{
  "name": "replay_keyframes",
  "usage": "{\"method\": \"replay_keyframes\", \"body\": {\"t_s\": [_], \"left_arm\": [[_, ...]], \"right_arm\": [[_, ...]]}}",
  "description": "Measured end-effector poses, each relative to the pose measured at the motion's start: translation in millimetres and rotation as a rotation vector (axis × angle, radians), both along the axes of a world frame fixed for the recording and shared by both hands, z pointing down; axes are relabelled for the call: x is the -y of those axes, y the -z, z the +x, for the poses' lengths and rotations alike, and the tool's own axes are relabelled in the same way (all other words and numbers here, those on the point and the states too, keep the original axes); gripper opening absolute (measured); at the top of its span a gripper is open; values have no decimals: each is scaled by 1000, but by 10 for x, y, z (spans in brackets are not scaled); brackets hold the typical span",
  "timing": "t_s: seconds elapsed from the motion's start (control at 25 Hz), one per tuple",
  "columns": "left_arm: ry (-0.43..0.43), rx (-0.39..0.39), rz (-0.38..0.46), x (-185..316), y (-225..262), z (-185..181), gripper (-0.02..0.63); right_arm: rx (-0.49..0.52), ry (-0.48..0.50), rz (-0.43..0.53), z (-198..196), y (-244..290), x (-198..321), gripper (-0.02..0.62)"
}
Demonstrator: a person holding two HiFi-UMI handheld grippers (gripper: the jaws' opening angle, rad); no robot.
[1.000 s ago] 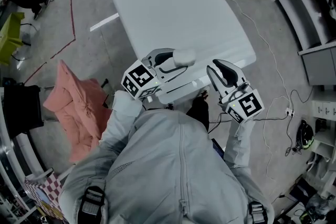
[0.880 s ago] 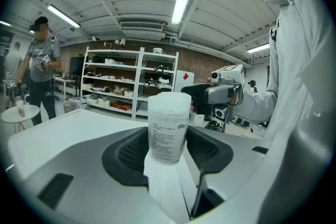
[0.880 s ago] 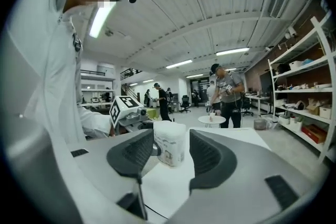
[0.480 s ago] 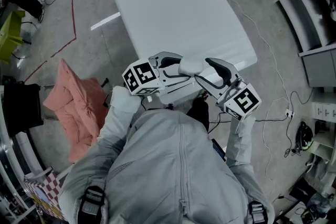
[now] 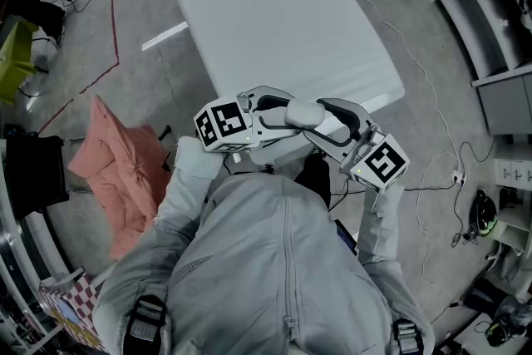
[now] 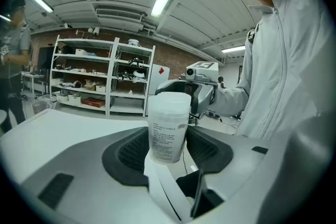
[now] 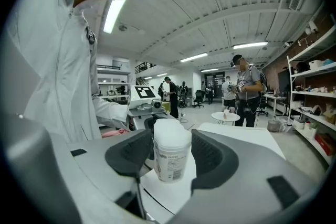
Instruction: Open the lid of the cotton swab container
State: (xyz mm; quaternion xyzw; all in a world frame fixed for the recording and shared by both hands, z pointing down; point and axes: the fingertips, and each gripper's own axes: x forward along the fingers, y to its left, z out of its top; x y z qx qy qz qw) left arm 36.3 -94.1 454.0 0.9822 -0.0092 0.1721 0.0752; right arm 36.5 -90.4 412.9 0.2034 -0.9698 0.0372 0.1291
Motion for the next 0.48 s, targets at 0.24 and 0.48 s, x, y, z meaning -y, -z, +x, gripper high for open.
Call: {"method": "replay_keyframes", "body": {"t_s": [0.24,0.48], "left_arm": [[-14,14,61,-25,0,65,233],[-28,-8,63,-37,52,77,232]], "right_arm": [[19,-8,19,64,45,-23,236],[35,-2,-20,90,76,-27,236]]}}
